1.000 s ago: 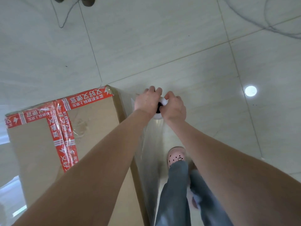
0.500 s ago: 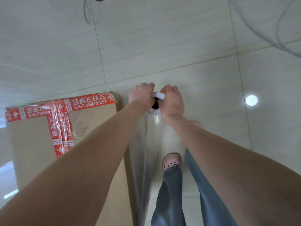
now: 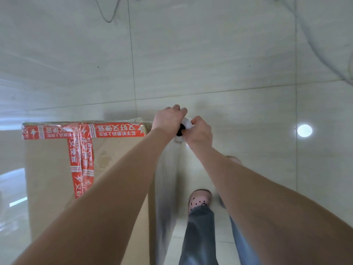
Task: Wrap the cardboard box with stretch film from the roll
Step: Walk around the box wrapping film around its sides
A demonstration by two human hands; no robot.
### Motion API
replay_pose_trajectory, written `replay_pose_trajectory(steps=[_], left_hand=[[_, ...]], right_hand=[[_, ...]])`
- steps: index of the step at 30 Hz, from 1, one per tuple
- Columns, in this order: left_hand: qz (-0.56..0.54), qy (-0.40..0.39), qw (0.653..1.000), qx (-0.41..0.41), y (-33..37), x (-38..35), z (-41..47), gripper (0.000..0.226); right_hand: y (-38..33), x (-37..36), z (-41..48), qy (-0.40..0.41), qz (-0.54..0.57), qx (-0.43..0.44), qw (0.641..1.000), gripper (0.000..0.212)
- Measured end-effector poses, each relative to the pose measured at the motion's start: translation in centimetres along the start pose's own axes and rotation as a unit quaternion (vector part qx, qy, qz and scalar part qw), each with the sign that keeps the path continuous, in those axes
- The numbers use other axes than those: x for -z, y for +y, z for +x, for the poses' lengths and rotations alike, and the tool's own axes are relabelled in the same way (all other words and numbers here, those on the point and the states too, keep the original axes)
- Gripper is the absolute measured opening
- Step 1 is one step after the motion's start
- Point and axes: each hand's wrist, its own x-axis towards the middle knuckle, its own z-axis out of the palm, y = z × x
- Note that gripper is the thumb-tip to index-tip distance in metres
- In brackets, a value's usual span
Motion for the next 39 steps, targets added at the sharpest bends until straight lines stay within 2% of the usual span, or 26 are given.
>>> replay_pose_trajectory(steps=[5, 11, 14, 17, 20, 22, 25, 27, 30, 33, 35, 39], left_hand=[[0.012, -0.032, 0.999, -0.004, -0.3, 0.0, 0.6, 0.023], [0.022, -0.049, 0.998, -0.042, -0.1, -0.3, 1.6, 0.03], [0.016, -0.046, 0.998, -0.048, -1.3, 0.2, 2.5, 0.026], [-0.037, -0.057, 0.998, 0.019, -3.6, 0.9, 2.9, 0.017], [-0.088, -0.06, 0.99, 0.09, -5.7, 1.5, 3.5, 0.008], [-0.125, -0.065, 0.98, 0.142, -7.0, 1.7, 3.7, 0.012], [-0.2, -0.07, 0.949, 0.235, -9.7, 1.7, 3.6, 0.02], [-0.226, -0.076, 0.934, 0.265, -11.1, 1.4, 3.3, 0.024], [-0.209, -0.065, 0.948, 0.23, -11.8, 1.1, 3.1, 0.031], [-0.167, -0.012, 0.98, 0.111, -11.5, 0.8, 3.7, 0.036], [-0.132, 0.019, 0.989, 0.069, -11.4, 0.8, 4.3, 0.03], [-0.154, 0.028, 0.981, 0.119, -12.6, 0.8, 4.9, 0.018]], right_hand=[[-0.5, -0.2, 0.1, -0.01, -0.033, -0.015, 0.999, 0.014], [-1.3, -0.7, 0.4, -0.011, -0.037, -0.025, 0.999, 0.016], [-2.0, -0.9, 0.9, 0.006, -0.089, 0.006, 0.996, 0.017], [-4.1, -0.8, 1.7, 0.014, -0.142, 0.074, 0.987, 0.017], [-6.2, -1.0, 2.6, 0.024, -0.131, 0.118, 0.984, 0.02], [-7.2, -1.4, 3.1, 0.029, -0.103, 0.114, 0.988, 0.023], [-8.7, -2.1, 3.8, 0.001, -0.084, 0.055, 0.995, 0.039], [-9.7, -2.8, 4.3, -0.02, -0.081, 0.038, 0.996, 0.043], [-10.8, -4.1, 4.4, -0.022, -0.096, 0.052, 0.994, 0.029], [-11.1, -4.6, 4.4, 0.002, -0.125, 0.086, 0.988, 0.028], [-11.5, -4.5, 4.7, 0.015, -0.148, 0.119, 0.982, 0.027], [-13.0, -4.4, 5.2, 0.008, -0.158, 0.162, 0.974, 0.021]])
